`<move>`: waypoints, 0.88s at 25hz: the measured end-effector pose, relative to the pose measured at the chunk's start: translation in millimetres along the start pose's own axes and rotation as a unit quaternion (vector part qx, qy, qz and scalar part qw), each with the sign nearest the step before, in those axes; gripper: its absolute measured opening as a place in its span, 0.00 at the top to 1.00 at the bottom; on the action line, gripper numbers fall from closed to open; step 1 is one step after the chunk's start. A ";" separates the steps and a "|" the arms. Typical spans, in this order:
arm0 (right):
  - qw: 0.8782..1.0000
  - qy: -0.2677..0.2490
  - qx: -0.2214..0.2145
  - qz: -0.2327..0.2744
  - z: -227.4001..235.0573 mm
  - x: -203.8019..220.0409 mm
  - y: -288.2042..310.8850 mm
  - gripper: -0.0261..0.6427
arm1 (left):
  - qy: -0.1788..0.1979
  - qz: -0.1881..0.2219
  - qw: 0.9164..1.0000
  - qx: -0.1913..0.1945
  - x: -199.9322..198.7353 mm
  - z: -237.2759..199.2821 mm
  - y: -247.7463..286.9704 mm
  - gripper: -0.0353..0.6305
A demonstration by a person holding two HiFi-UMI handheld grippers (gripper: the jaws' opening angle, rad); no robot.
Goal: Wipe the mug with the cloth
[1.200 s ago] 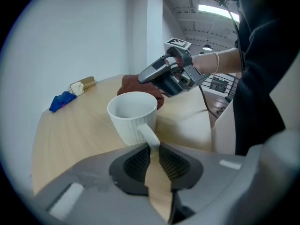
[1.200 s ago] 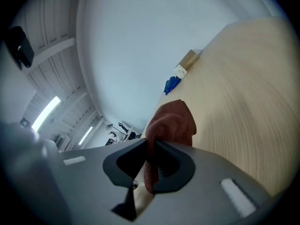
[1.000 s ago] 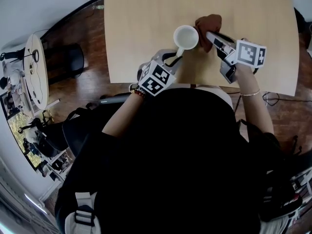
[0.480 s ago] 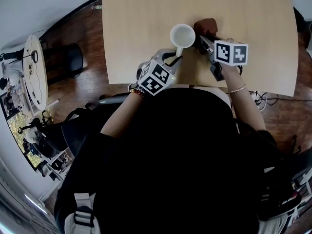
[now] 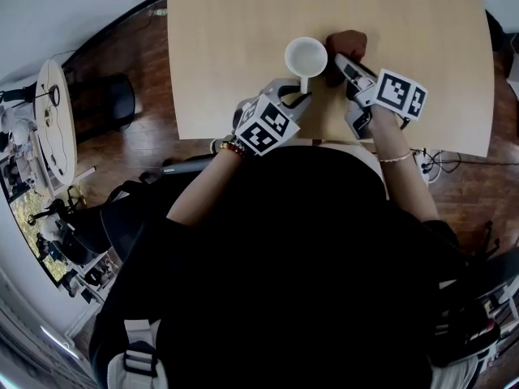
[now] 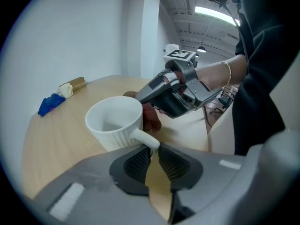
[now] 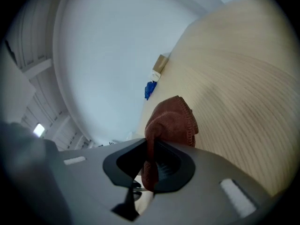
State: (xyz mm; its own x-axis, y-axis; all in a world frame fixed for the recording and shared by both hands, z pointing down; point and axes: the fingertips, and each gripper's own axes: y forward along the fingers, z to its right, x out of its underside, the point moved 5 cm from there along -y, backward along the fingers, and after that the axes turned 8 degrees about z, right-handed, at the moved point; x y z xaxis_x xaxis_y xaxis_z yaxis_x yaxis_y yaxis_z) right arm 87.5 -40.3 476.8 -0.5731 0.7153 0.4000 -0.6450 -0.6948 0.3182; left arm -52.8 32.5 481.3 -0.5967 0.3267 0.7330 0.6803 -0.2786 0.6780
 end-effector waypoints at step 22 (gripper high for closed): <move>0.994 -0.092 0.052 -0.013 10.9 17.3 4.9 0.89 | 0.020 -0.002 1.000 0.009 -26.1 2.6 30.3 0.87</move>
State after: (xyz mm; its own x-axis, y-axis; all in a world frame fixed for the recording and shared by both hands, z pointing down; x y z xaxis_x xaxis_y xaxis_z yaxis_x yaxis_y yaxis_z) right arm 79.9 -32.1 494.6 -0.4491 0.7138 0.5375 -0.5969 -0.6873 0.4139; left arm -15.5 17.8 482.6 -0.6149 0.2918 0.7327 0.6854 -0.2617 0.6795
